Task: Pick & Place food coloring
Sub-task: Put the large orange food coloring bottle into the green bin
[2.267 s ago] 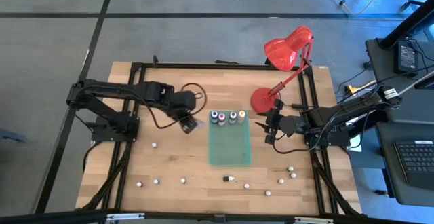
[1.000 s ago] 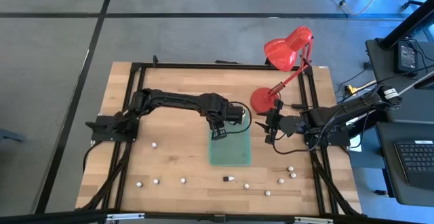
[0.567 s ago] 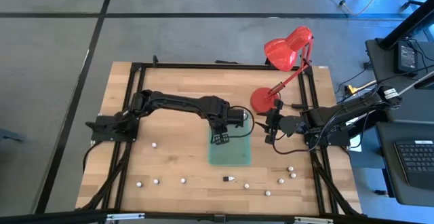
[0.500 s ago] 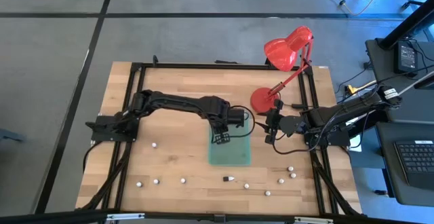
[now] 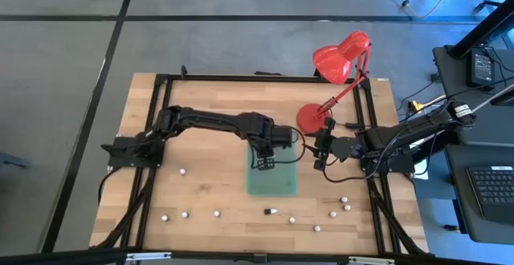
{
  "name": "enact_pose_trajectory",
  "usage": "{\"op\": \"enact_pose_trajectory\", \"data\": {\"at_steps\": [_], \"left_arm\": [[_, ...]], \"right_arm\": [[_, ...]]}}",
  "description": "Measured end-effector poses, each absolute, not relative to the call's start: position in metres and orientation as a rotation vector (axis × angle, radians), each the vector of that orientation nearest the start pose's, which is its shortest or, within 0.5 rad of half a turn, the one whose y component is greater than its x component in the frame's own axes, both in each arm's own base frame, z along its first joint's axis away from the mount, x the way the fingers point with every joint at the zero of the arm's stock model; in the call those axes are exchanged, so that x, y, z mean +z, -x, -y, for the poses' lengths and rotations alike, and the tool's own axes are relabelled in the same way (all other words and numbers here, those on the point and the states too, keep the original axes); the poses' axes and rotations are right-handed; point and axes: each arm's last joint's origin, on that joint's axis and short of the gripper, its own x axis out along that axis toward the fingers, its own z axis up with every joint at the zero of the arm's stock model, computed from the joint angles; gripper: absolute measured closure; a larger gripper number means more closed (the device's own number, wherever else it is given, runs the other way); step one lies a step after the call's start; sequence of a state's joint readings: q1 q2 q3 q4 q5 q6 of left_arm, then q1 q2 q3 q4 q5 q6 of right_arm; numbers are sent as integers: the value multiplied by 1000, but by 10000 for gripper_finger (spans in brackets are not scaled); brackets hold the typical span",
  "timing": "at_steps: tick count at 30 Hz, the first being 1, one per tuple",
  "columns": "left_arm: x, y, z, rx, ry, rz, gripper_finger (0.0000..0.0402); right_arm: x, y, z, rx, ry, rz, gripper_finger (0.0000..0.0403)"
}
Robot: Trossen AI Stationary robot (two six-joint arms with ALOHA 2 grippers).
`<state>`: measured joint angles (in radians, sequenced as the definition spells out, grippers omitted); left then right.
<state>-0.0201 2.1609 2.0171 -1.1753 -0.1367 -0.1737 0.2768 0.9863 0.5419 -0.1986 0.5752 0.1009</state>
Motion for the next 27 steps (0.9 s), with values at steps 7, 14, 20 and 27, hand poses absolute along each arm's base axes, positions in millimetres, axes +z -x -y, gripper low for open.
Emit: {"op": "enact_pose_trajectory", "data": {"at_steps": [7, 14, 20, 27], "left_arm": [[254, -442, -11, 185, 112, -1310, 291], [253, -442, -15, 181, 105, -1312, 291], [253, -442, -14, 164, 114, -1315, 284], [249, -440, -11, 175, 76, -1334, 283]], "right_arm": [[218, -192, -38, -317, 167, -566, 238], [218, -192, -38, -316, 169, -566, 238], [218, -192, -38, -316, 170, -566, 238], [218, -192, -38, -316, 171, -566, 238]]}}
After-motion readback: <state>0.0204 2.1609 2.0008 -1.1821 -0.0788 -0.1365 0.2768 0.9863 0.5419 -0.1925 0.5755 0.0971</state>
